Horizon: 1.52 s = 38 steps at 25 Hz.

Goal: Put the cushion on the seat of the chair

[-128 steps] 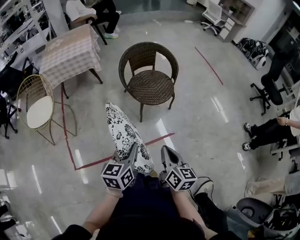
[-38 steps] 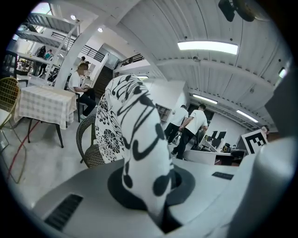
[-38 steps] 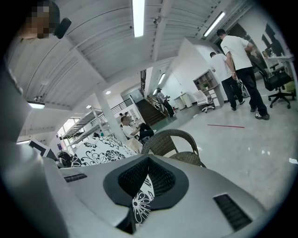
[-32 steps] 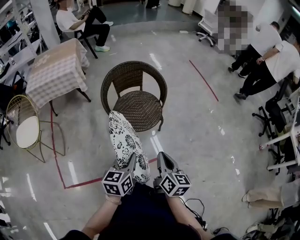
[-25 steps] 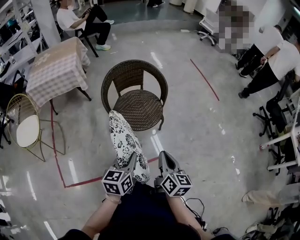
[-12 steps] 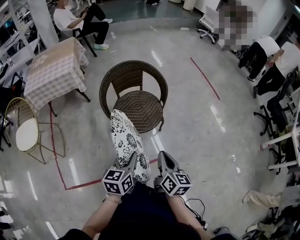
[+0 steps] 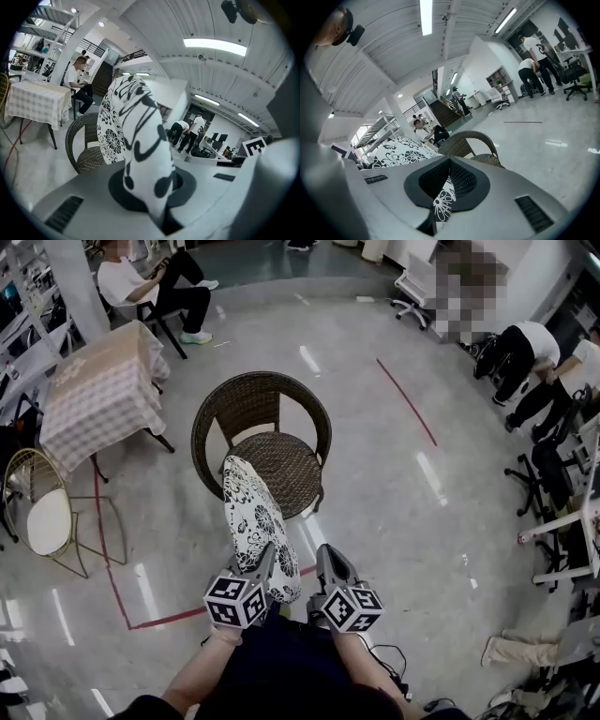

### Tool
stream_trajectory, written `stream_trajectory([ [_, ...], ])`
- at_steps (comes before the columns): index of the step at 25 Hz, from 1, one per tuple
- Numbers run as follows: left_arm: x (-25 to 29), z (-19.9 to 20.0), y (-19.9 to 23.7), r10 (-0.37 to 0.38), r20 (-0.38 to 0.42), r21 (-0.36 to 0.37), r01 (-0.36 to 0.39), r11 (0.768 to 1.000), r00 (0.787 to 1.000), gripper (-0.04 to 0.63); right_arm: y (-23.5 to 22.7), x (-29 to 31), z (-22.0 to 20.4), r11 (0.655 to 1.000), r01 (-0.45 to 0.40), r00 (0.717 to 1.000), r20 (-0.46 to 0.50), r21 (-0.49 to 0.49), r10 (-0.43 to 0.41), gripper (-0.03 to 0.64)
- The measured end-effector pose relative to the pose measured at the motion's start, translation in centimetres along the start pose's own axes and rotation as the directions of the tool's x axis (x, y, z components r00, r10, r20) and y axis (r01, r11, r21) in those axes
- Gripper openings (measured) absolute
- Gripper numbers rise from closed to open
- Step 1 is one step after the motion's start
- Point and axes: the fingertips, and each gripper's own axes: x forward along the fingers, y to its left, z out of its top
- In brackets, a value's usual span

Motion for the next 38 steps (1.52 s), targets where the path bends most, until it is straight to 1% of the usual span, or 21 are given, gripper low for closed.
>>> stream_trajectory([
  [4, 1.1, 0.7, 0.9, 0.009, -0.013, -0.014, -0.009, 1.0, 1.0, 0.026, -0.2, 2.0, 0.1, 1.0, -0.004, 1.0, -0.028, 0.013, 0.004, 0.025],
  [12, 3.4, 3.5, 4.6, 0.038, -0.016, -0.05, -0.039, 0.998, 0.999, 0.026, 1.0, 7.6, 0.8, 0.999, -0.029, 0.997, -0.077, 0.019, 0.031, 0.025],
  [21, 6.6, 6.6, 8.3, 0.056, -0.008, -0.093, -0.057, 0.994, 0.998, 0.026, 0.8, 12.8, 2.1, 1.0, -0.015, 0.995, -0.098, 0.018, 0.016, 0.025],
  [28, 8.8, 8.5, 10.1, 0.042, -0.01, -0.11, -0.043, 0.993, 0.999, 0.026, 0.8, 15.5, 3.1, 1.0, 0.004, 0.995, -0.103, 0.014, -0.002, 0.025],
  [38, 11.0, 9.9, 11.8, 0.031, -0.015, -0.132, -0.033, 0.991, 0.999, 0.026, 0.5, 18.5, 3.8, 1.0, 0.016, 0.993, -0.118, 0.008, -0.015, 0.025],
])
